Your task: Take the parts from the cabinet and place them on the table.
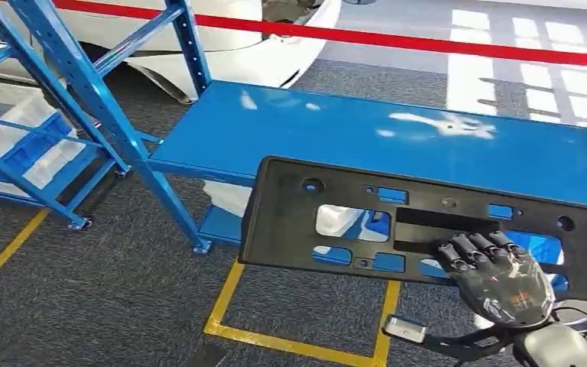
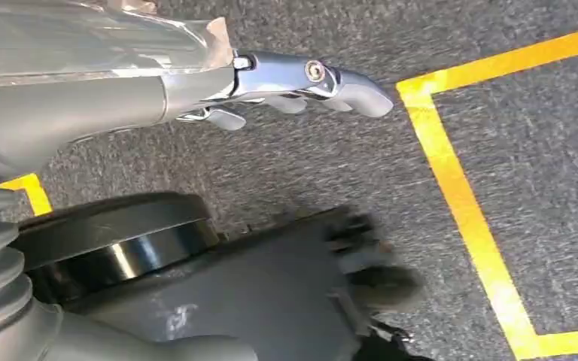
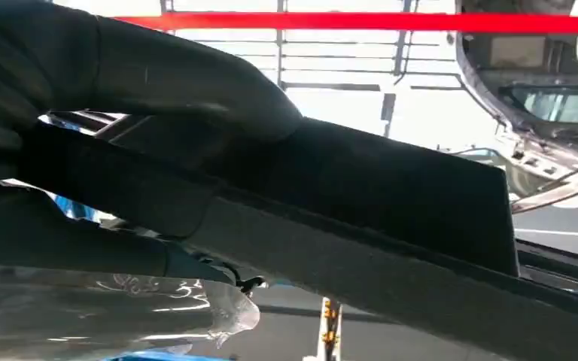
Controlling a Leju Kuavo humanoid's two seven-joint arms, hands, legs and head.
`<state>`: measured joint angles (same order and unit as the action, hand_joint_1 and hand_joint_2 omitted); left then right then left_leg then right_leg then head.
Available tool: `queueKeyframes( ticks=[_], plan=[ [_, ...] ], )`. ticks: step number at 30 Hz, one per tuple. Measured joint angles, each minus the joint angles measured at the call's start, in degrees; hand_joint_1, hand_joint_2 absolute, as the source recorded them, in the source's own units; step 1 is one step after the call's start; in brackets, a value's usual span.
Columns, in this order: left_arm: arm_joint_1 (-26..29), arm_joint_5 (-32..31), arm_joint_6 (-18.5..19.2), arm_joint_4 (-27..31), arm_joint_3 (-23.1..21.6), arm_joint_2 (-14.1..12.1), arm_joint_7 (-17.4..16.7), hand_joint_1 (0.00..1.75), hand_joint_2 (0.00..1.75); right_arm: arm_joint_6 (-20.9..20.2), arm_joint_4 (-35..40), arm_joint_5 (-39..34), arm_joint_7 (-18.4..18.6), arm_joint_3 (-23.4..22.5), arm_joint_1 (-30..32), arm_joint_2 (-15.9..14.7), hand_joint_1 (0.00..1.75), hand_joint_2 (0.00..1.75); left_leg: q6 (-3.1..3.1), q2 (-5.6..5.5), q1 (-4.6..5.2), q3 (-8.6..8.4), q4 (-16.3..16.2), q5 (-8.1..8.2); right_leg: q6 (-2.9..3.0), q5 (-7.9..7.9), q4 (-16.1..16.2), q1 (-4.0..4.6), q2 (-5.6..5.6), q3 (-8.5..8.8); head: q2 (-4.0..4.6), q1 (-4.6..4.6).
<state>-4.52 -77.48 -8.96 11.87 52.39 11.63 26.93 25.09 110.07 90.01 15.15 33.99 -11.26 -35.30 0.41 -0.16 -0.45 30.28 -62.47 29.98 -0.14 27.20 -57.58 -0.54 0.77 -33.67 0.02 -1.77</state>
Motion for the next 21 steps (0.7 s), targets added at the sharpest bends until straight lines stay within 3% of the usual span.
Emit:
queueKeyframes(
  ticks=[1, 4, 5, 6, 7, 9, 10, 11, 12, 14, 15, 16, 17, 19, 20, 21],
  plan=[
    [0.0, 0.0, 0.0, 0.0, 0.0, 0.0, 0.0, 0.00, 1.75, 0.0, 0.0, 0.0, 0.1, 0.2, -0.2, -0.1, 1.75, 1.75, -0.19, -0.01, 0.18, -2.12, 3.6, 1.07, -0.25, -0.11, -0.8, 0.36, -0.06, -0.67, 0.00, -0.02],
    [0.0, 0.0, 0.0, 0.0, 0.0, 0.0, 0.0, 0.00, 1.75, 0.0, 0.0, 0.0, 0.2, 0.5, -0.5, -0.3, 1.75, 1.75, -0.62, -0.06, 0.50, -1.58, 4.4, 1.43, -1.47, -1.47, -0.8, 0.10, -0.02, -1.66, 0.00, 0.07],
    [0.1, 0.0, 0.0, 0.0, 0.0, 0.1, 0.0, 0.00, 1.75, 0.0, 0.0, 0.0, 0.3, 0.7, -0.5, -0.5, 1.75, 1.75, -1.44, -0.02, 0.18, -1.16, 4.7, 0.83, -1.86, -1.60, -0.9, 0.19, -0.09, -2.12, 0.00, 0.05],
    [0.0, 0.0, 0.0, 0.0, 0.0, 0.1, 0.0, 0.00, 1.75, 0.0, 0.0, 0.0, 0.4, 0.9, -0.5, -0.5, 1.75, 1.75, -2.23, 0.17, 0.01, -0.61, 4.9, 0.27, -2.20, 0.03, -1.5, 0.00, -0.19, -2.54, 0.00, 0.13],
    [0.0, 0.0, 0.0, 0.0, 0.0, 0.1, 0.0, 0.00, 1.75, 0.0, 0.0, 0.0, 0.5, 1.1, -0.5, -0.7, 1.75, 1.75, -2.80, 0.19, 0.00, 0.06, 4.9, -0.29, -2.47, 3.01, -3.6, -0.01, -0.21, -3.14, 0.00, 0.26],
    [0.0, 0.1, 0.0, 0.0, 0.0, 0.1, 0.0, 0.00, 1.75, 0.0, -0.2, 0.0, 0.9, 1.5, -0.5, -0.7, 1.75, 1.75, -3.10, 0.23, 0.13, 1.38, 4.8, -1.36, -2.95, 9.13, -12.3, -0.13, -0.20, -5.38, 0.00, 0.33],
    [0.0, 0.1, 0.0, 0.0, 0.0, 0.1, 0.0, 0.00, 1.75, -0.1, -0.2, 0.0, 1.1, 1.7, -0.5, -0.7, 1.75, 1.75, -3.12, 0.26, 0.24, 2.09, 4.8, -1.92, -3.03, 10.56, -16.3, -0.12, -0.21, -6.17, 0.00, 0.33],
    [0.0, 0.1, 0.0, 0.0, 0.0, 0.1, 0.0, 0.00, 1.75, -0.1, -0.3, 0.0, 1.3, 1.9, -0.5, -0.7, 1.75, 1.75, -3.12, 0.27, 0.31, 2.80, 4.7, -2.44, -3.08, 10.16, -18.2, -0.12, -0.21, -6.05, 0.00, 0.33],
    [0.0, 0.1, 0.0, 0.0, 0.0, 0.1, 0.0, 0.00, 1.75, -0.1, -0.4, 0.0, 1.5, 2.1, -0.5, -0.7, 1.75, 1.75, -3.12, 0.27, 0.40, 3.46, 4.6, -2.91, -3.04, 8.49, -17.6, -0.11, -0.21, -4.85, 0.00, 0.33],
    [0.0, 0.1, 0.0, 0.0, 0.0, 0.1, 0.0, 0.00, 1.75, -0.2, -0.4, 0.0, 1.6, 2.4, -0.6, -0.8, 1.75, 1.75, -3.01, 0.24, 0.59, 4.57, 4.5, -3.83, -2.61, 4.13, -9.7, -0.07, -0.23, 1.01, 0.00, 0.33],
    [0.0, 0.1, 0.0, 0.0, 0.0, 0.1, 0.0, 0.00, 1.75, -0.2, -0.4, 0.0, 1.8, 2.5, -0.7, -0.8, 1.75, 1.75, -2.90, 0.21, 0.63, 4.83, 4.5, -4.23, -2.10, 3.40, -4.4, 0.07, -0.36, 4.59, 0.00, 0.31],
    [0.0, 0.1, 0.0, 0.0, 0.0, 0.2, 0.0, 0.00, 1.75, -0.2, -0.4, 0.0, 1.9, 2.5, -0.8, -0.9, 1.75, 1.75, -2.57, 0.16, 1.02, 5.11, 4.4, -4.58, -1.47, 4.32, 0.9, 0.50, -0.47, 7.91, 0.00, 0.31],
    [0.0, 0.1, 0.0, 0.0, 0.0, 0.2, 0.0, 0.00, 1.75, -0.2, -0.4, 0.0, 2.0, 2.5, -0.9, -1.0, 1.75, 1.75, -2.23, 0.20, 0.95, 5.17, 4.4, -5.09, -1.19, 4.97, 3.1, 0.47, -0.47, 8.97, 0.00, 0.20],
    [0.0, 0.1, 0.0, 0.0, 0.0, 0.2, 0.0, 0.00, 1.75, -0.2, -0.4, 0.0, 2.0, 2.6, -1.0, -1.1, 1.75, 1.75, -1.49, 0.27, 0.67, 5.65, 4.6, -6.09, -0.82, 4.67, 3.0, 0.82, -0.52, 8.38, 0.00, 0.26],
    [0.1, 0.1, 0.0, 0.0, 0.0, 0.1, 0.0, 0.00, 1.75, -0.2, -0.4, 0.0, 2.0, 2.7, -1.0, -1.1, 1.75, 1.75, -1.09, 0.20, 0.93, 5.92, 4.8, -6.61, -0.24, 3.85, 3.3, 0.62, -0.38, 7.95, 0.00, 0.24],
    [0.1, 0.1, 0.0, 0.0, 0.0, 0.1, 0.0, 0.00, 1.75, -0.2, -0.4, 0.0, 2.0, 2.7, -1.0, -1.0, 1.75, 1.75, -1.08, 0.12, 0.91, 6.01, 4.6, -6.30, -0.03, 3.61, 3.6, 0.30, -0.28, 7.71, 0.00, 0.28]
  ],
)
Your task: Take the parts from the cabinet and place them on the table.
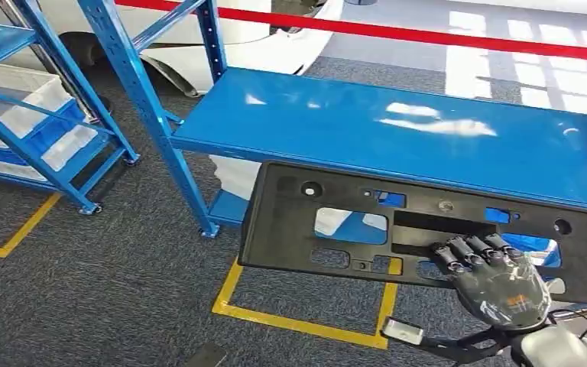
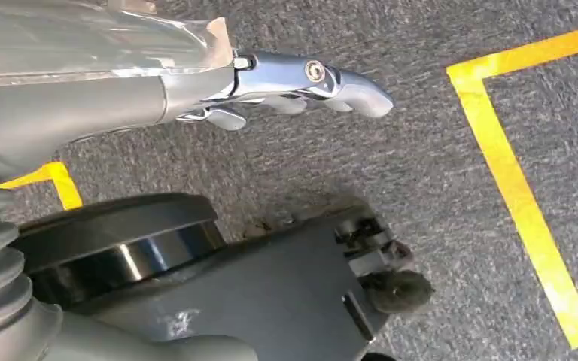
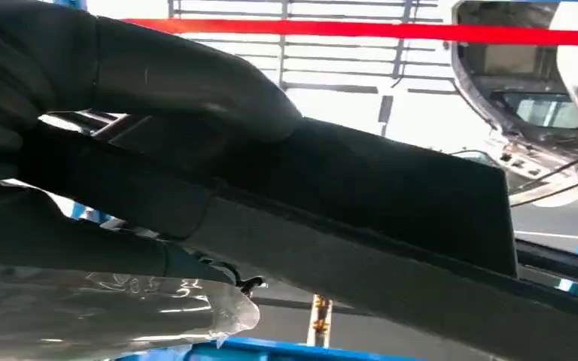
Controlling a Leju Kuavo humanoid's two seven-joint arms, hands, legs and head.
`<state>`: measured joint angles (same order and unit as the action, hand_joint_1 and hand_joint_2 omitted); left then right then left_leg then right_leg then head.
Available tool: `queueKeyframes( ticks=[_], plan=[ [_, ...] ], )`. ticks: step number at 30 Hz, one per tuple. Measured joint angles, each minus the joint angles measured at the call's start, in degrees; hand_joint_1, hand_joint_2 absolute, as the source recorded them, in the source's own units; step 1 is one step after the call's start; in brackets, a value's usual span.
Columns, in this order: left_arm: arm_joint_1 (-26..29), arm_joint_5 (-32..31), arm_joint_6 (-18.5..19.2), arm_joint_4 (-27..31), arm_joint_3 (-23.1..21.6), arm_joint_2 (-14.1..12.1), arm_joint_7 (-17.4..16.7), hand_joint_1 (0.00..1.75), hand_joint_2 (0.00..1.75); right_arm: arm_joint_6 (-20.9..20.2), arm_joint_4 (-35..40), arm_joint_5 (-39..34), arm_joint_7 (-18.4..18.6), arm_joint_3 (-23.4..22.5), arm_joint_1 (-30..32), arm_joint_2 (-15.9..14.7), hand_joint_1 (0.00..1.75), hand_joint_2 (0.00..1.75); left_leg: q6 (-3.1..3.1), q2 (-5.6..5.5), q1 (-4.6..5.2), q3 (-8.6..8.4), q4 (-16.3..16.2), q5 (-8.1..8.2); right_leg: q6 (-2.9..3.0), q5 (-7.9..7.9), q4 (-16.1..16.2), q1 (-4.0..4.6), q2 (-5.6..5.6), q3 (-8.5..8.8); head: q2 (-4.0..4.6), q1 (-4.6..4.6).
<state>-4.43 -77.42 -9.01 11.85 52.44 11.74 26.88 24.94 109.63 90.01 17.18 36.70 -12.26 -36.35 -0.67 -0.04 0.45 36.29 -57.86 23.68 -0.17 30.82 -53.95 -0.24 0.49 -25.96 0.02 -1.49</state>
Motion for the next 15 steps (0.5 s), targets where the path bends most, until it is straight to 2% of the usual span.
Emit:
queueKeyframes(
  ticks=[2, 4, 6, 7, 8, 9, 10, 11, 12, 13, 14, 15],
  plan=[
    [0.0, 0.0, 0.0, 0.0, 0.0, 0.0, 0.0, 0.00, 1.75, 0.0, 0.0, 0.0, 0.0, 0.0, 0.0, 0.0, 1.75, 1.75, 0.00, 0.00, 0.00, 0.00, 0.0, 0.00, 0.00, 0.00, 0.0, 0.00, 0.00, 0.00, 0.00, 0.00],
    [0.0, 0.0, 0.0, 0.0, 0.0, 0.0, 0.0, 0.00, 1.75, 0.0, 0.0, 0.0, 0.0, 0.0, 0.0, 0.0, 1.75, 1.75, 0.02, 0.02, -0.20, 0.22, -0.2, 0.50, 0.24, -0.24, 0.1, -0.26, 0.16, 0.02, 0.00, 0.04],
    [0.0, 0.0, 0.0, 0.0, 0.0, -0.1, 0.0, 0.00, 1.75, 0.0, 0.0, 0.0, 0.0, 0.1, -0.2, 0.0, 1.75, 1.75, 0.22, -0.10, -0.05, 0.85, -1.2, 2.55, 0.62, -0.73, 0.0, -0.17, 0.35, -0.73, 0.00, -0.07],
    [0.0, 0.0, 0.0, 0.0, 0.0, -0.1, -0.1, 0.00, 1.75, -0.1, 0.0, 0.0, 0.0, 0.3, -0.1, 0.0, 1.75, 1.75, 1.10, -0.08, -0.55, 4.19, -15.3, 12.83, 0.91, -2.70, -0.8, -0.13, 0.38, -4.02, 0.00, -0.13],
    [0.0, 0.0, 0.0, 0.0, 0.0, -0.1, -0.1, 0.00, 1.75, -0.1, 0.0, 0.0, 0.0, 0.3, -0.1, 0.0, 1.75, 1.75, 1.21, -0.08, -0.58, 4.29, -17.8, 12.55, 0.85, -3.08, -1.2, -0.13, 0.39, -4.89, 0.00, -0.13],
    [0.0, 0.0, 0.0, 0.0, 0.0, -0.1, -0.1, 0.00, 1.75, -0.1, 0.0, 0.0, 0.0, 0.3, -0.1, 0.0, 1.75, 1.75, 1.29, -0.08, -0.63, 3.35, -17.9, 10.88, 0.75, -3.47, -1.7, -0.15, 0.42, -5.91, 0.00, -0.13],
    [0.0, 0.0, 0.0, 0.0, 0.0, -0.1, -0.1, 0.00, 1.75, 0.0, 0.0, 0.0, 0.1, 0.3, -0.1, 0.0, 1.75, 1.75, 1.30, -0.08, -0.72, 1.53, -15.8, 8.76, 0.63, -3.72, -2.2, -0.16, 0.41, -6.83, 0.00, -0.13],
    [0.0, 0.0, 0.0, 0.0, 0.0, -0.1, -0.1, 0.00, 1.75, 0.0, 0.0, 0.0, 0.3, 0.3, -0.1, 0.0, 1.75, 1.75, 1.21, -0.08, -0.80, -1.62, -11.3, 6.84, 0.44, -3.95, -2.8, -0.18, 0.37, -7.72, 0.00, -0.13],
    [0.0, 0.0, 0.0, 0.0, 0.0, -0.1, -0.1, 0.00, 1.75, 0.1, 0.0, 0.0, 0.8, 0.3, -0.1, 0.0, 1.75, 1.75, 1.02, -0.09, -0.82, -5.42, -5.7, 6.33, 0.24, -4.09, -3.6, -0.17, 0.32, -8.39, 0.00, -0.13],
    [-0.1, 0.0, 0.0, 0.0, 0.0, -0.1, -0.1, 0.00, 1.75, 0.1, 0.0, 0.0, 1.2, 0.3, -0.1, 0.0, 1.75, 1.75, 0.80, -0.12, -0.66, -7.89, -1.6, 7.53, 0.02, -4.18, -4.2, 0.11, 0.29, -9.13, 0.00, -0.13],
    [-0.1, 0.0, 0.0, 0.0, 0.0, -0.1, -0.1, 0.00, 1.75, 0.2, 0.0, 0.0, 1.7, 0.3, -0.1, 0.0, 1.75, 1.75, 0.32, -0.16, -0.60, -8.56, 0.0, 8.26, -0.40, -4.57, -4.5, 0.10, 0.30, -9.53, 0.00, -0.02],
    [-0.1, 0.0, 0.0, 0.0, 0.0, -0.1, -0.1, 0.00, 1.75, 0.2, 0.0, 0.0, 2.0, 0.3, -0.1, -0.1, 1.75, 1.75, 0.24, -0.20, -0.48, -8.12, -0.1, 8.18, -0.73, -5.11, -4.5, 0.08, 0.29, -9.82, 0.00, -0.07]
  ],
)
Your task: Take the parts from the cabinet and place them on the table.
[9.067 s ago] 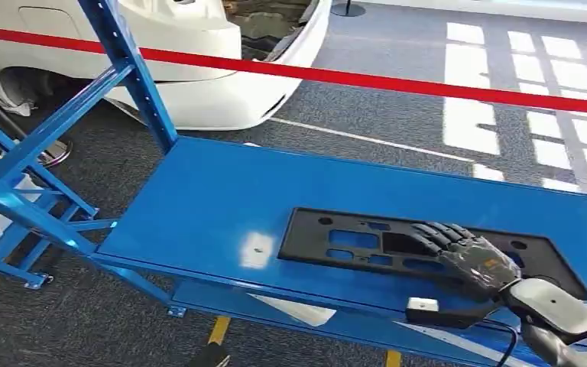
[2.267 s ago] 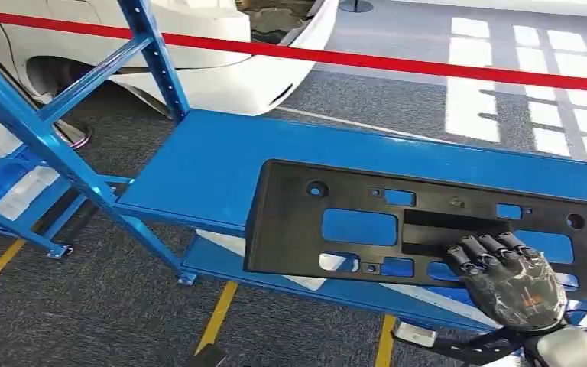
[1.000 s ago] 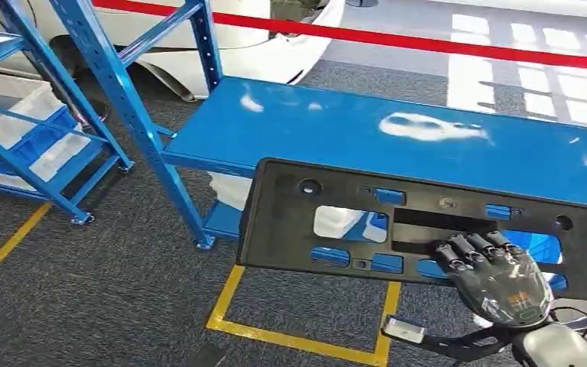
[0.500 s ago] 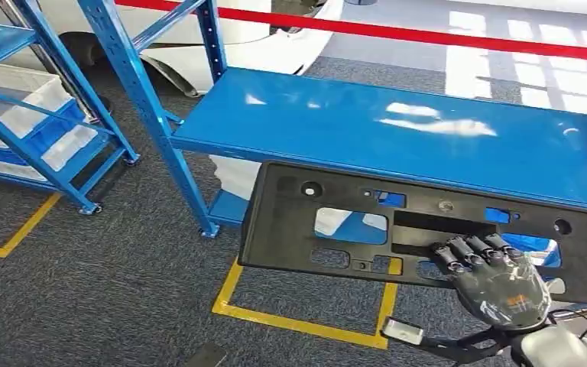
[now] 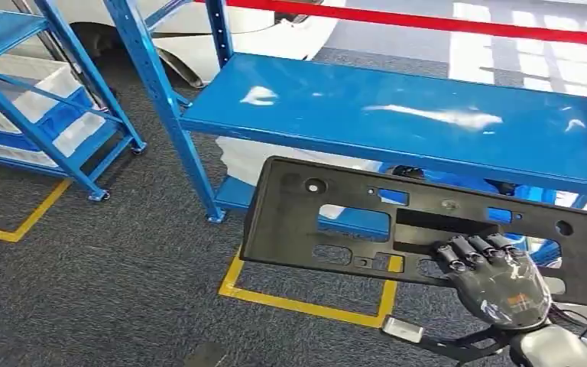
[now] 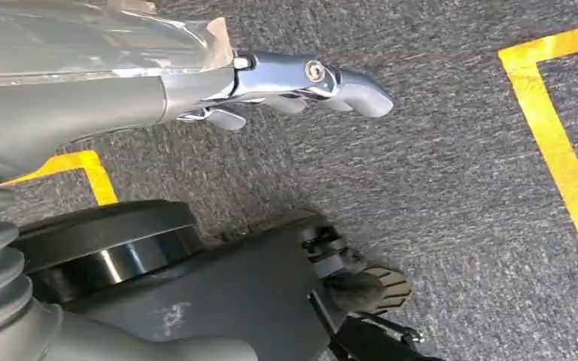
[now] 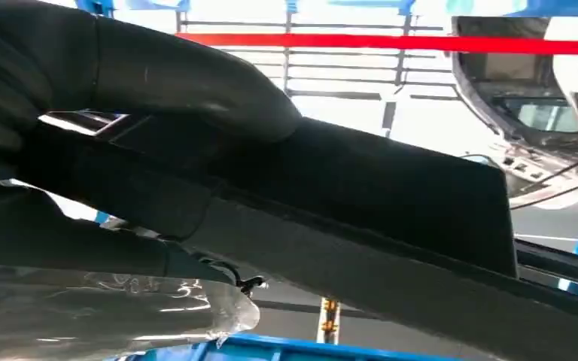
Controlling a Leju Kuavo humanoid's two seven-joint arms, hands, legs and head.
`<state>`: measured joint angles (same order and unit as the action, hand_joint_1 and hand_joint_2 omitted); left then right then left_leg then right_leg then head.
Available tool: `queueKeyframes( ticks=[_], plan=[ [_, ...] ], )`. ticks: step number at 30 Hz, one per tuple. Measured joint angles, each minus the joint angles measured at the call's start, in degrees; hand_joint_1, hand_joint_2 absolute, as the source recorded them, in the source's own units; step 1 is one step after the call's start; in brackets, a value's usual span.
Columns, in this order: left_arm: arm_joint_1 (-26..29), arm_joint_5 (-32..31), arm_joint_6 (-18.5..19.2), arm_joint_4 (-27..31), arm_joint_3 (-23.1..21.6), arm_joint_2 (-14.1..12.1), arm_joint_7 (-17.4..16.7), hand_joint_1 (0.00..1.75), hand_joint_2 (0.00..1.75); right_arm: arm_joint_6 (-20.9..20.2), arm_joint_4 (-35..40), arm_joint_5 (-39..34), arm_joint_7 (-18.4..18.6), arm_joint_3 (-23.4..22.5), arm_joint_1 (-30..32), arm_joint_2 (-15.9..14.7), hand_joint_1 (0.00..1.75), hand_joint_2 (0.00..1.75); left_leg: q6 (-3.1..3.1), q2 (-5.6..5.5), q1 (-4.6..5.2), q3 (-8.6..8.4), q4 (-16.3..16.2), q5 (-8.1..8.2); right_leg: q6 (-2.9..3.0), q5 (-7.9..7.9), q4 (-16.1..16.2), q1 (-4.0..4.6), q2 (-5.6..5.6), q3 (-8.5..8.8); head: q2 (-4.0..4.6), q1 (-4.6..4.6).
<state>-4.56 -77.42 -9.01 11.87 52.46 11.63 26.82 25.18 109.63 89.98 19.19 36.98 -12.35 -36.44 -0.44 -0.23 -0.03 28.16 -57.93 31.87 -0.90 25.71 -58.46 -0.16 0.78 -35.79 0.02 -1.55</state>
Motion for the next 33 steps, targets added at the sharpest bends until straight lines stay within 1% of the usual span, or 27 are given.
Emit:
queueKeyframes(
  ticks=[1, 2, 3, 4, 6, 7, 8, 9, 10, 11, 12, 13, 14, 17, 18, 19, 21, 22, 23, 24, 25, 26, 27, 28, 29, 32, 33],
  plan=[
    [0.0, 0.0, 0.0, 0.0, 0.0, 0.0, 0.0, 0.00, 1.75, 0.1, 0.0, 0.0, 0.3, 0.0, 0.1, -0.1, 1.75, 1.75, -0.25, -0.06, 0.16, 0.23, -0.1, -0.15, -0.34, -0.47, 0.1, -0.13, 0.01, -0.22, 0.00, 0.00],
    [0.2, 0.0, 0.0, 0.0, 0.0, 0.0, 0.0, 0.00, 1.75, 0.4, 0.0, 0.0, 0.4, -0.2, 0.4, -0.2, 1.75, 1.75, -0.90, -0.02, 0.06, 0.58, 0.2, -0.72, -0.74, -0.94, 0.1, -0.08, -0.08, -0.30, 0.00, 0.00],
    [0.2, 0.0, 0.0, 0.0, 0.0, 0.1, 0.0, 0.00, 1.75, 0.9, 0.0, 0.0, 0.3, -0.5, 1.0, -0.2, 1.75, 1.75, -1.69, 0.30, -0.27, 0.88, 0.5, -1.40, -0.94, 0.28, -0.4, -0.36, -0.47, -0.82, 0.00, -0.02],
    [0.1, 0.0, 0.0, 0.0, 0.0, 0.1, 0.0, 0.00, 1.75, 1.4, 0.0, 0.0, -0.4, -0.9, 1.5, -0.2, 1.75, 1.75, -2.20, 0.27, -0.32, 1.54, 0.5, -1.90, -1.22, 2.78, -1.8, -0.30, -0.54, -1.48, 0.00, 0.13],
    [0.1, -0.1, 0.0, 0.0, 0.0, 0.1, 0.0, 0.00, 1.75, 3.1, 0.0, 0.0, -4.0, -2.7, 3.4, 0.3, 1.75, 1.75, -2.59, 0.29, -0.29, 2.91, 0.5, -3.02, -1.77, 9.47, -10.0, -0.51, -0.53, -3.53, 0.00, 0.17],
    [0.1, -0.1, 0.0, 0.0, 0.0, 0.1, 0.0, 0.00, 1.75, 3.3, 0.1, 0.0, -6.7, -4.0, 4.4, 1.4, 1.75, 1.75, -2.59, 0.30, -0.26, 3.44, 0.5, -3.40, -1.92, 11.16, -13.4, -0.51, -0.53, -4.19, 0.00, 0.17],
    [0.1, -0.1, 0.0, 0.0, 0.0, 0.1, 0.1, 0.00, 1.75, 3.5, 0.1, 0.0, -11.1, -6.2, 5.8, 3.8, 1.75, 1.75, -2.51, 0.40, -0.20, 4.17, 0.4, -3.97, -2.00, 11.39, -16.4, -0.51, -0.51, -4.32, 0.00, 0.17],
    [0.1, 0.0, 0.0, 0.0, 0.0, 0.1, 0.1, 0.00, 1.75, 5.5, 0.1, 0.0, -16.4, -8.8, 8.2, 6.5, 1.75, 1.75, -2.49, 0.45, -0.19, 4.90, 0.3, -4.45, -2.01, 9.96, -16.2, -0.52, -0.52, -3.11, 0.00, 0.13],
    [0.1, 0.0, 0.0, 0.0, 0.0, 0.1, 0.1, 0.00, 1.75, 7.7, 0.1, 0.0, -20.6, -11.2, 10.4, 8.7, 1.75, 1.75, -2.48, 0.38, -0.19, 5.36, 0.2, -4.76, -1.99, 8.26, -14.2, -0.52, -0.52, -1.13, 0.00, 0.15],
    [0.2, 0.1, 0.0, 0.0, 0.0, 0.1, 0.1, 0.00, 1.75, 9.8, 0.2, 0.0, -25.3, -13.8, 12.6, 11.1, 1.75, 1.75, -2.32, 0.17, -0.19, 5.86, 0.1, -5.08, -1.83, 6.18, -9.7, -0.52, -0.52, 2.09, 0.00, 0.15],
    [0.2, 0.1, 0.0, 0.0, 0.0, 0.2, 0.1, 0.00, 1.75, 11.0, 0.2, 0.1, -28.6, -16.1, 14.3, 13.4, 1.75, 1.75, -2.05, 0.02, -0.14, 6.21, -0.1, -5.42, -1.51, 4.82, -3.6, -0.49, -0.51, 6.17, 0.00, 0.15],
    [0.2, 0.1, 0.0, 0.0, 0.0, 0.2, 0.1, 0.00, 1.75, 11.4, 0.2, 0.1, -30.3, -18.3, 15.3, 15.6, 1.75, 1.75, -1.77, 0.03, 0.06, 6.48, -0.1, -5.66, -1.11, 5.26, 0.8, -0.30, -0.55, 9.09, 0.00, 0.15],
    [0.1, 0.1, 0.0, 0.0, 0.0, 0.2, 0.1, 0.00, 1.75, 11.7, 0.2, 0.0, -31.2, -20.5, 16.4, 17.8, 1.75, 1.75, -1.29, 0.10, 0.16, 6.70, -0.2, -6.21, -0.60, 5.85, 3.5, -0.06, -0.57, 10.18, 0.00, 0.04],
    [0.2, 0.1, 0.1, 0.0, 0.0, 0.2, 0.2, 0.00, 1.75, 12.3, -0.2, -0.5, -30.5, -23.6, 18.8, 21.7, 1.75, 1.75, -0.26, 0.17, 0.04, 7.24, 0.1, -7.48, 0.09, 5.25, 3.7, 0.21, -0.64, 9.42, 0.00, 0.11],
    [0.2, 0.2, 0.1, 0.0, 0.0, 0.0, 0.2, 0.00, 1.75, 12.0, -0.3, -0.3, -29.9, -23.7, 19.1, 22.7, 1.75, 1.75, 0.02, -0.11, -0.05, 7.75, -0.4, -6.43, 0.88, 4.48, 4.1, -0.48, -0.30, 9.07, 0.00, 0.15],
    [0.2, 0.2, 0.1, 0.0, 0.0, 0.0, 0.2, 0.00, 1.75, 11.7, -0.3, -0.2, -29.6, -23.9, 19.4, 23.7, 1.75, 1.75, 0.41, -0.10, 0.10, 8.35, -2.1, -3.75, 1.31, 3.98, 4.1, -0.40, -0.21, 8.40, 0.00, -0.09],
    [0.2, 0.3, 0.1, 0.0, 0.0, 0.0, 0.2, 0.00, 1.75, 11.5, -0.3, -0.1, -29.4, -24.3, 20.3, 25.3, 1.75, 1.75, 0.80, -0.08, -0.05, 10.66, -10.3, 2.86, 1.58, 3.08, 3.8, -0.32, -0.16, 6.99, 0.00, -0.09],
    [0.2, 0.3, 0.1, 0.0, 0.0, 0.0, 0.2, 0.00, 1.75, 11.5, -0.3, 0.0, -29.3, -24.5, 20.6, 25.8, 1.75, 1.75, 0.91, -0.08, -0.05, 11.64, -14.6, 4.85, 1.59, 2.70, 3.5, -0.28, -0.11, 6.23, 0.00, -0.09],
    [0.2, 0.3, 0.1, 0.0, 0.0, 0.0, 0.2, 0.00, 1.75, 11.5, -0.3, 0.0, -29.3, -24.6, 20.8, 26.2, 1.75, 1.75, 0.95, -0.07, -0.05, 11.98, -17.6, 5.26, 1.55, 2.39, 3.1, -0.26, -0.09, 5.37, 0.00, -0.09],
    [0.2, 0.3, 0.1, 0.0, 0.0, 0.0, 0.2, 0.00, 1.75, 11.5, -0.3, 0.0, -29.3, -24.7, 20.9, 26.5, 1.75, 1.75, 0.97, -0.07, -0.07, 11.22, -17.9, 4.34, 1.52, 2.16, 2.6, -0.26, -0.07, 4.51, 0.00, -0.09],
    [0.2, 0.3, 0.1, 0.0, 0.0, 0.0, 0.2, 0.00, 1.75, 11.5, -0.3, 0.0, -29.3, -24.8, 21.0, 26.9, 1.75, 1.75, 0.91, -0.06, -0.08, 9.30, -15.7, 2.42, 1.42, 1.95, 2.1, -0.26, -0.11, 3.66, 0.00, -0.09],
    [0.2, 0.3, 0.1, 0.0, 0.0, 0.0, 0.2, 0.00, 1.75, 11.5, -0.3, 0.0, -29.3, -24.8, 21.1, 27.2, 1.75, 1.75, 0.72, -0.06, -0.08, 5.93, -10.8, 0.11, 1.29, 1.83, 1.5, -0.26, -0.16, 2.88, 0.00, -0.09],
    [0.2, 0.3, 0.1, 0.0, 0.0, 0.0, 0.2, 0.00, 1.75, 11.5, -0.3, 0.0, -29.2, -24.8, 21.2, 27.4, 1.75, 1.75, 0.47, -0.08, -0.06, 2.77, -5.7, -1.17, 1.17, 1.75, 1.0, -0.26, -0.22, 2.42, 0.00, -0.09],
    [0.1, 0.3, 0.1, 0.0, 0.0, 0.0, 0.2, 0.00, 1.75, 11.5, -0.3, 0.0, -28.6, -24.8, 21.4, 27.5, 1.75, 1.75, 0.06, -0.10, 0.03, 0.48, -1.7, -0.54, 0.96, 1.64, 0.6, -0.15, -0.18, 1.74, 0.00, -0.09],
    [0.1, 0.3, 0.1, 0.0, 0.0, 0.0, 0.2, 0.00, 1.75, 11.5, -0.3, 0.0, -27.4, -24.7, 21.3, 27.6, 1.75, 1.75, -0.10, -0.11, 0.18, -0.17, -0.1, -0.38, 0.62, 1.35, 0.2, 0.01, -0.18, 1.34, 0.00, -0.04],
    [0.3, 0.2, 0.1, 0.0, 0.0, 0.0, 0.3, 0.00, 1.75, 11.8, -0.3, 0.0, -20.0, -22.9, 21.3, 27.6, 1.75, 1.75, -0.78, -0.11, 0.44, 0.54, 0.1, -1.00, -0.20, -0.13, 0.5, -0.09, -0.23, 0.78, 0.00, -0.06],
    [0.3, 0.2, 0.1, 0.0, 0.0, 0.2, 0.3, 0.00, 1.75, 12.0, -0.3, 0.0, -18.5, -22.3, 21.3, 27.6, 1.75, 1.75, -1.20, -0.02, -0.27, 0.55, 1.0, -1.46, -0.49, 0.60, 0.1, -0.14, -0.54, 0.23, 0.00, -0.04]
  ],
)
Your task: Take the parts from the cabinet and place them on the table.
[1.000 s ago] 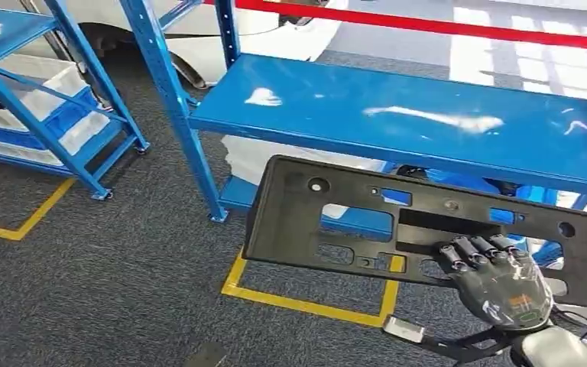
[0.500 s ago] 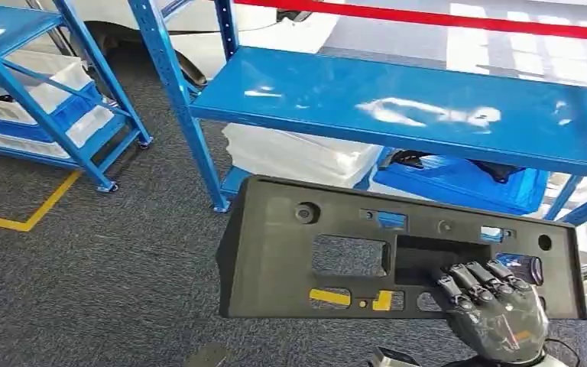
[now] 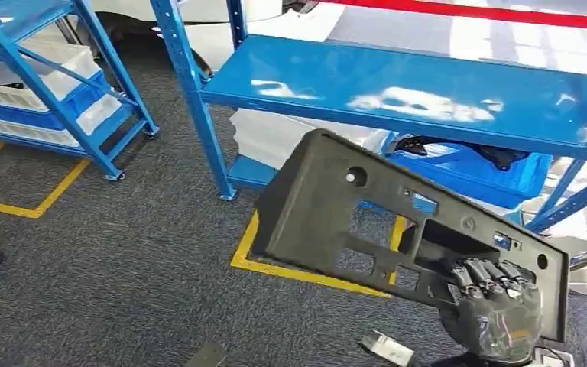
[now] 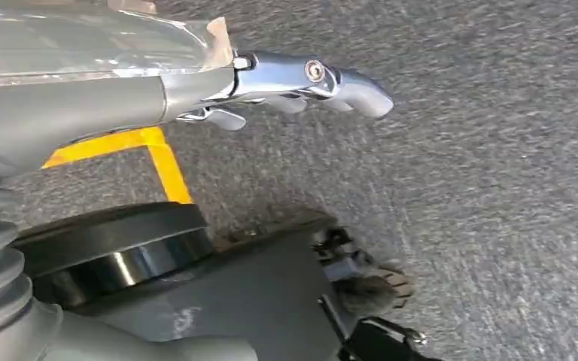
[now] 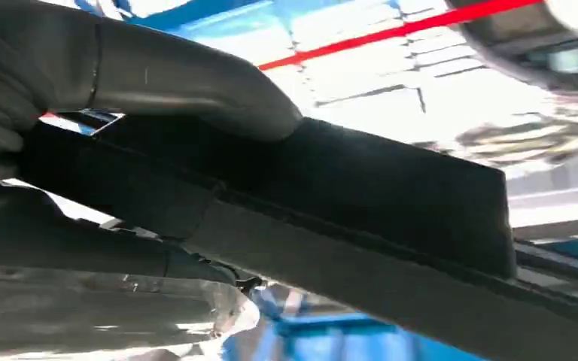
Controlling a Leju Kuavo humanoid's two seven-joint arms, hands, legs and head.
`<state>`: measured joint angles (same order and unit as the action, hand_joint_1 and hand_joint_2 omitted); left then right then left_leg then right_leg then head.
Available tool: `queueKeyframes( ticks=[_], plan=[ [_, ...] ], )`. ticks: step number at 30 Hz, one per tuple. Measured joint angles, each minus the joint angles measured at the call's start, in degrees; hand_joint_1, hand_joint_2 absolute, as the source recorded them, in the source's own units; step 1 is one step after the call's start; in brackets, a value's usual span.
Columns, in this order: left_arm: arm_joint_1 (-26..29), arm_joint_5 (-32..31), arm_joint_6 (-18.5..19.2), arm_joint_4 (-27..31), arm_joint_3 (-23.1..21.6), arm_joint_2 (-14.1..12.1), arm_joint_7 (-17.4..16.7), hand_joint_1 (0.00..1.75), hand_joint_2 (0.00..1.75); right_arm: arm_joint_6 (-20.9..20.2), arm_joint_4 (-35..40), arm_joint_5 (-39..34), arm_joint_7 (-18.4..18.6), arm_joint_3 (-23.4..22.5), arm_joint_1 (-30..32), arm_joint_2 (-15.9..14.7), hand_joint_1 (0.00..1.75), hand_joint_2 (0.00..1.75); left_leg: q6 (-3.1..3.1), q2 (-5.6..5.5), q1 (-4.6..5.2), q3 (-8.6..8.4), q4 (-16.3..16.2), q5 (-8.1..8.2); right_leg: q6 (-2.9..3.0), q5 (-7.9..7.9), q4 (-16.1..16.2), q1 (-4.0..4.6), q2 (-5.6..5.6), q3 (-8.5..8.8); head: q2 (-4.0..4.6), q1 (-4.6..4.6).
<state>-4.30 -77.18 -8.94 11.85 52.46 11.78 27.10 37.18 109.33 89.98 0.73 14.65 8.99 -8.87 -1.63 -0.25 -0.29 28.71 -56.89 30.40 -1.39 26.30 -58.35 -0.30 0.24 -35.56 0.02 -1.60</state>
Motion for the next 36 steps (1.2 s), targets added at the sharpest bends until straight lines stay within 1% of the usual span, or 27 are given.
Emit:
queueKeyframes(
  ticks=[2, 3, 4, 5, 6, 7, 8, 9, 10, 11, 14, 15, 16, 17, 19, 20, 21, 23, 24, 25, 26, 29, 30, 31, 32, 35, 36],
  plan=[
    [-0.2, -0.2, 0.0, 0.0, 0.0, 0.0, 0.0, 0.00, 1.75, 0.7, 0.0, -0.2, 2.0, 1.1, 0.0, 0.0, 1.75, 1.75, -1.15, 0.26, 0.05, 1.07, -0.1, -0.79, -0.51, 4.85, -4.1, -0.12, -0.19, -1.32, 0.00, 0.24],
    [-0.2, -0.2, 0.0, 0.0, 0.0, 0.0, 0.0, 0.00, 1.75, 1.1, 0.0, -0.6, 2.6, 1.9, 0.0, -0.1, 1.75, 1.75, -1.25, 0.38, 0.08, 1.59, -0.1, -1.14, -0.78, 8.06, -9.2, -0.27, -0.18, -2.80, 0.00, 0.28],
    [-0.2, -0.2, 0.0, 0.0, 0.0, 0.0, 0.0, 0.00, 1.75, 1.2, 0.0, -0.8, 2.9, 2.4, 0.1, -0.1, 1.75, 1.75, -1.35, 0.86, 0.12, 2.01, -0.2, -1.44, -1.01, 10.13, -14.0, -0.32, -0.18, -4.07, 0.00, 0.26],
    [-0.2, -0.2, 0.0, 0.0, 0.0, 0.0, 0.0, 0.00, 1.75, 1.2, 0.0, -0.9, 3.1, 2.7, 0.1, -0.2, 1.75, 1.75, -1.37, 1.03, 0.15, 2.38, -0.3, -1.70, -1.16, 10.73, -17.1, -0.33, -0.17, -4.69, 0.00, 0.31],
    [-0.2, -0.2, 0.0, 0.0, 0.0, 0.0, 0.0, 0.00, 1.75, 1.2, 0.0, -1.0, 3.2, 2.9, 0.1, -0.3, 1.75, 1.75, -1.29, 1.36, 0.16, 2.70, -0.3, -1.89, -1.27, 10.06, -17.3, -0.35, -0.16, -4.07, 0.00, 0.28],
    [-0.2, -0.2, 0.0, 0.0, 0.0, 0.0, 0.0, 0.00, 1.75, 1.2, 0.0, -1.1, 3.4, 3.2, 0.1, -0.4, 1.75, 1.75, -1.22, 1.73, 0.15, 2.95, -0.4, -2.00, -1.32, 8.30, -14.4, -0.34, -0.10, -1.76, 0.00, 0.29],
    [-0.2, -0.2, 0.0, 0.0, 0.0, 0.0, 0.1, 0.00, 1.75, 1.3, 0.0, -1.2, 3.4, 3.5, 0.1, -0.4, 1.75, 1.75, -1.10, 2.06, 0.15, 3.05, -0.5, -2.08, -1.30, 6.38, -10.0, -0.34, 0.09, 1.00, 0.00, 0.28],
    [-0.2, -0.2, 0.0, 0.0, 0.0, 0.0, 0.3, 0.00, 1.75, 1.4, 0.0, -1.3, 3.5, 3.7, 0.1, -0.5, 1.75, 1.75, -1.02, 2.44, 0.16, 3.05, -0.6, -2.12, -1.02, 4.21, -3.6, -0.31, 0.85, 4.93, 0.00, 0.28],
    [-0.2, -0.2, 0.0, 0.0, 0.0, 0.0, 0.4, 0.00, 1.75, 1.6, 0.0, -1.3, 3.6, 3.8, 0.0, -0.5, 1.75, 1.75, -0.90, 2.81, 0.29, 3.09, -0.7, -2.19, -0.61, 3.69, 0.9, -0.09, 2.63, 7.61, 0.00, 0.31],
    [-0.2, -0.2, -0.1, 0.0, 0.0, 0.0, 0.5, 0.00, 1.75, 1.7, 0.0, -1.3, 3.6, 4.0, -0.1, -0.5, 1.75, 1.75, -0.59, 3.15, 0.55, 3.27, -0.8, -2.37, -0.37, 3.99, 2.7, 0.41, 3.03, 8.34, 0.00, 0.29],
    [-0.2, -0.2, -0.1, 0.0, 0.0, 0.0, 0.3, 0.00, 1.75, 2.1, 0.2, -1.4, 3.6, 4.3, 0.1, -0.6, 1.75, 1.75, 0.49, 4.54, 0.34, 3.48, -0.6, -3.06, 0.49, 3.52, 2.9, 0.70, 1.69, 7.52, 0.00, 0.24],
    [-0.2, -0.2, -0.1, 0.0, 0.0, 0.0, 0.2, 0.00, 1.75, 2.2, 0.2, -1.4, 3.7, 4.3, 0.1, -0.6, 1.75, 1.75, 0.86, 4.37, 0.43, 3.70, -0.8, -2.43, 1.34, 2.78, 3.8, 0.07, 1.37, 7.59, 0.00, 0.22],
    [-0.2, -0.2, -0.1, 0.0, 0.0, -0.1, 0.2, 0.00, 1.75, 2.3, 0.3, -1.4, 3.7, 4.4, 0.1, -0.6, 1.75, 1.75, 1.20, 2.75, 0.27, 4.02, -1.6, -1.25, 1.59, 2.46, 3.8, 0.07, 1.20, 7.33, 0.00, 0.13],
    [-0.2, -0.2, -0.1, 0.0, 0.0, -0.1, 0.2, 0.00, 1.75, 2.3, 0.3, -1.3, 3.7, 4.4, 0.1, -0.6, 1.75, 1.75, 1.26, 1.45, 0.12, 5.26, -4.7, 1.44, 2.09, 2.15, 3.7, 0.04, 0.82, 6.78, 0.00, 0.11],
    [-0.2, -0.2, 0.0, 0.0, 0.0, -0.2, 0.1, 0.00, 1.75, 2.3, 0.3, -1.3, 3.7, 4.6, 0.2, -0.6, 1.75, 1.75, 1.63, 0.77, -0.05, 9.01, -14.8, 6.56, 2.31, 1.75, 3.3, 0.09, 0.01, 5.75, 0.00, 0.13],
    [-0.2, -0.2, 0.0, 0.0, 0.0, -0.2, 0.0, 0.00, 1.75, 2.3, 0.3, -1.3, 3.7, 4.7, 0.3, -0.6, 1.75, 1.75, 1.74, 0.71, -0.08, 10.11, -18.1, 7.45, 2.25, 1.62, 3.0, 0.11, -0.55, 5.27, 0.00, 0.15],
    [-0.1, -0.2, 0.0, 0.0, 0.0, -0.2, 0.0, 0.00, 1.75, 2.3, 0.3, -1.2, 3.7, 4.7, 0.4, -0.6, 1.75, 1.75, 1.80, 0.69, -0.14, 9.91, -18.6, 6.90, 2.19, 1.55, 2.6, 0.08, -1.06, 4.87, 0.00, 0.13],
    [-0.2, -0.2, 0.0, 0.0, 0.0, -0.2, 0.0, 0.00, 1.75, 2.3, 0.4, -1.1, 3.8, 4.9, 0.4, -0.6, 1.75, 1.75, 1.88, 0.57, -0.47, 6.60, -13.0, 3.17, 2.10, 1.54, 1.7, -0.01, -2.21, 4.11, 0.00, 0.13],
    [-0.2, -0.2, 0.0, 0.0, 0.0, -0.2, -0.1, 0.00, 1.75, 2.3, 0.5, -1.0, 3.9, 4.9, 0.4, -0.6, 1.75, 1.75, 1.87, -0.03, -0.71, 3.51, -7.1, 0.47, 1.96, 1.63, 1.1, -0.06, -3.01, 3.76, 0.00, 0.11],
    [-0.1, -0.2, 0.0, 0.0, 0.0, -0.2, -0.2, 0.00, 1.75, 2.3, 0.6, -1.0, 3.9, 4.9, 0.5, -0.6, 1.75, 1.75, 1.71, -2.58, -1.00, 1.62, -3.4, 0.25, 1.72, 1.76, 0.5, -0.17, -3.58, 3.19, 0.00, 0.17],
    [-0.1, -0.2, 0.0, 0.0, 0.0, -0.2, -0.3, 0.00, 1.75, 2.4, 0.7, -0.9, 4.0, 4.9, 0.3, -0.6, 1.75, 1.75, 1.63, -4.21, -1.14, 1.28, -2.8, 0.32, 1.25, 1.62, -0.1, 0.09, -4.10, 2.28, 0.00, 0.17],
    [-0.2, -0.2, 0.0, 0.0, 0.0, -0.2, -0.4, 0.00, 1.75, 2.4, 1.0, -0.8, 4.1, 4.8, 0.8, -0.6, 1.75, 1.75, 1.22, -2.74, -0.72, 1.70, -2.5, 0.56, -0.15, 0.69, -0.1, -0.30, -5.87, 1.41, 0.00, 0.19],
    [-0.2, -0.2, 0.0, 0.0, 0.0, 0.1, -0.4, 0.00, 1.75, 2.5, 1.0, -0.8, 4.0, 4.8, 1.0, -0.6, 1.75, 1.75, 0.59, -1.87, -1.20, 1.77, -2.0, 0.14, -0.39, 0.84, -0.2, -0.30, -6.03, 1.11, 0.00, 0.17],
    [-0.2, -0.2, 0.0, 0.0, 0.0, 0.0, -0.4, 0.00, 1.75, 2.5, 1.1, -0.7, 4.1, 4.8, 1.3, -0.6, 1.75, 1.75, 0.25, -1.23, -1.20, 1.80, -1.9, -0.08, -0.71, 2.00, -1.1, -0.10, -3.57, 0.78, 0.00, 0.31],
    [-0.2, -0.2, 0.0, 0.0, 0.0, 0.0, -0.4, 0.00, 1.75, 2.5, 1.2, -0.6, 4.0, 4.8, 1.2, -0.6, 1.75, 1.75, -0.02, -0.60, -1.17, 1.98, -1.9, -0.25, -1.03, 4.16, -4.0, -0.17, -1.94, -0.37, 0.00, 0.53],
    [0.0, -0.2, 0.0, 0.0, 0.0, 0.0, -0.5, 0.00, 1.75, 2.5, 1.2, -0.6, 4.3, 4.8, 1.4, -0.6, 1.75, 1.75, -0.31, 1.90, -0.99, 2.58, -2.0, -0.48, -1.80, 9.99, -16.8, -0.58, -0.74, -5.48, 0.00, 0.57],
    [0.0, -0.2, 0.0, 0.0, 0.0, 0.0, -0.5, 0.00, 1.75, 2.4, 1.2, -0.5, 4.4, 4.7, 1.5, -0.6, 1.75, 1.75, -0.29, 2.60, -0.97, 2.64, -2.0, -0.56, -1.93, 9.77, -17.6, -0.65, -0.56, -5.46, 0.00, 0.55]
  ],
)
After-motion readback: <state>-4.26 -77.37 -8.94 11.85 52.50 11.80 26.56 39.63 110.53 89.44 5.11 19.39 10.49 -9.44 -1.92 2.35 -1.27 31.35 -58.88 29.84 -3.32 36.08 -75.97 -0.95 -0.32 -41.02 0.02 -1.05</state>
